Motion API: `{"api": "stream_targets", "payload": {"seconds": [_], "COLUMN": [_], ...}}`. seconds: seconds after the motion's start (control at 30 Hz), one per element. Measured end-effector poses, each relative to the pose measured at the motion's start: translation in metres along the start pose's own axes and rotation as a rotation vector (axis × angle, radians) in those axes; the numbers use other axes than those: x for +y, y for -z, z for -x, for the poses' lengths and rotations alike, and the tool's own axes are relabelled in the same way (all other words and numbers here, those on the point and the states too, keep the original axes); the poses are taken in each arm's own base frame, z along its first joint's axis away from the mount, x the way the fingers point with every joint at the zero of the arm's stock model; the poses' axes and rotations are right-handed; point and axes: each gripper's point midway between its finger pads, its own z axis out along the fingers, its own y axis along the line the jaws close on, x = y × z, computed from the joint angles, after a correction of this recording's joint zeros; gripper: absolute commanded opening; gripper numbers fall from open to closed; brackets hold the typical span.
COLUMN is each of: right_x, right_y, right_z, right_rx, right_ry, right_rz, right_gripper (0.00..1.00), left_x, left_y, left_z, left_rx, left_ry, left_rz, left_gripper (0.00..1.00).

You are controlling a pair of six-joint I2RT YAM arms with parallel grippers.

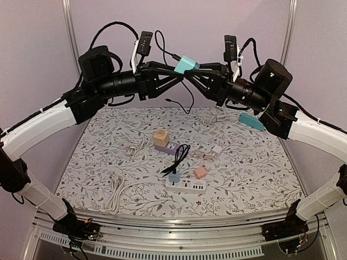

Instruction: Insert the plug

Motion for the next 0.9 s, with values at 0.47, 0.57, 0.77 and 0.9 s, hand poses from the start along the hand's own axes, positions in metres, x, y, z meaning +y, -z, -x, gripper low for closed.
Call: {"api": "stream_targets", "payload": {"seconds": [0.47,0.57,0.77,0.9], "right_x": [0.01,0.011,0.014,0.015], "right_y": [0.0,0.001,0.001,0.001], "right_z": [-0.006,-0.006,-0.005,-0.006], "right_rx": [0.019,0.021,0.021,0.025], "right_ry": [-0.006,-0.006,-0.012,-0.014], "right_rz": [0.056,0.065,0.08,0.084], "right_gripper": [0.0,0.0,0.0,0.37], "left_x": [-0.026,-0.027,-0.026,-0.026], "left_y": [0.005,0.005,0.006,0.005], "left_z": [0.002,0.003,0.003,0.003], "left_rx": [0.014,0.014,0.011,0.013], "left_ry": [-0.026,-0.031,-0.053,-0.055], "left_rz": [-0.122,-0.124,-0.121,-0.117], "left_gripper": [0.41,0.37,0.0,0.0]}}
